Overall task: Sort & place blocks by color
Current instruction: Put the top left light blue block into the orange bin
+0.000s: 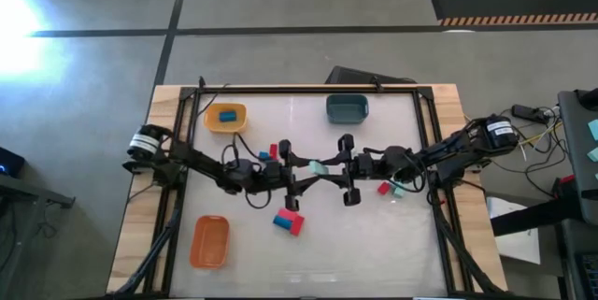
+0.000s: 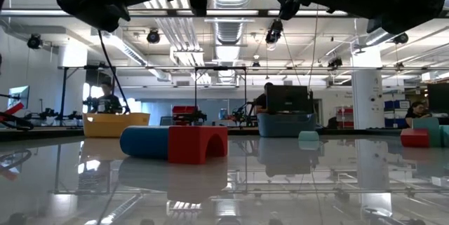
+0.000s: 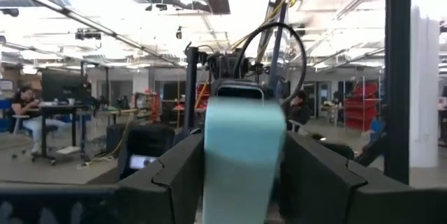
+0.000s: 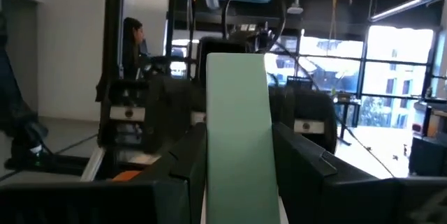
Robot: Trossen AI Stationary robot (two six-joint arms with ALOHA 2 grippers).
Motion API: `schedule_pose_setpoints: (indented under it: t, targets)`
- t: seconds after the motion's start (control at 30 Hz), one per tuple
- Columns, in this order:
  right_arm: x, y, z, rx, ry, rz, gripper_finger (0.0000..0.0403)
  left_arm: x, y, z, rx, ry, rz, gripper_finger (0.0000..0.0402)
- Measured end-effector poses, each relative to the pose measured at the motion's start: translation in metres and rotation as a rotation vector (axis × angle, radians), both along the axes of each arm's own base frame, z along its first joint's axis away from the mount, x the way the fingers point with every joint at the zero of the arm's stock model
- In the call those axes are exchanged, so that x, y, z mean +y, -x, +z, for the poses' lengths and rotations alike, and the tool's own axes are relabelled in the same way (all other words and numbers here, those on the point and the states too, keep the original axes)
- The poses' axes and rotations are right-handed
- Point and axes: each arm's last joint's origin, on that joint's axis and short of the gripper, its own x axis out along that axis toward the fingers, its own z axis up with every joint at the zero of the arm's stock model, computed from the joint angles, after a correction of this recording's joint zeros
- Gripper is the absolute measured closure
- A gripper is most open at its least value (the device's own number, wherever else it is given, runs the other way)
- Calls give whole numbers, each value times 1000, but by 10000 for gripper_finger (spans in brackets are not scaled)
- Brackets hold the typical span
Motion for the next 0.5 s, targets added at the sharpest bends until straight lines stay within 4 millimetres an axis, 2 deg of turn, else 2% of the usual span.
schedule_pose_setpoints:
  t: [0.17,0.37,0.5]
  targets:
    - [0,-1,-3,28,3,-6,286,0,1,5,-9,-36,17,234]
    - [0,-1,-4,34,3,-5,286,1,3,5,-9,-37,19,286]
    - [0,-1,-4,35,7,-6,286,1,3,5,-3,-37,19,286]
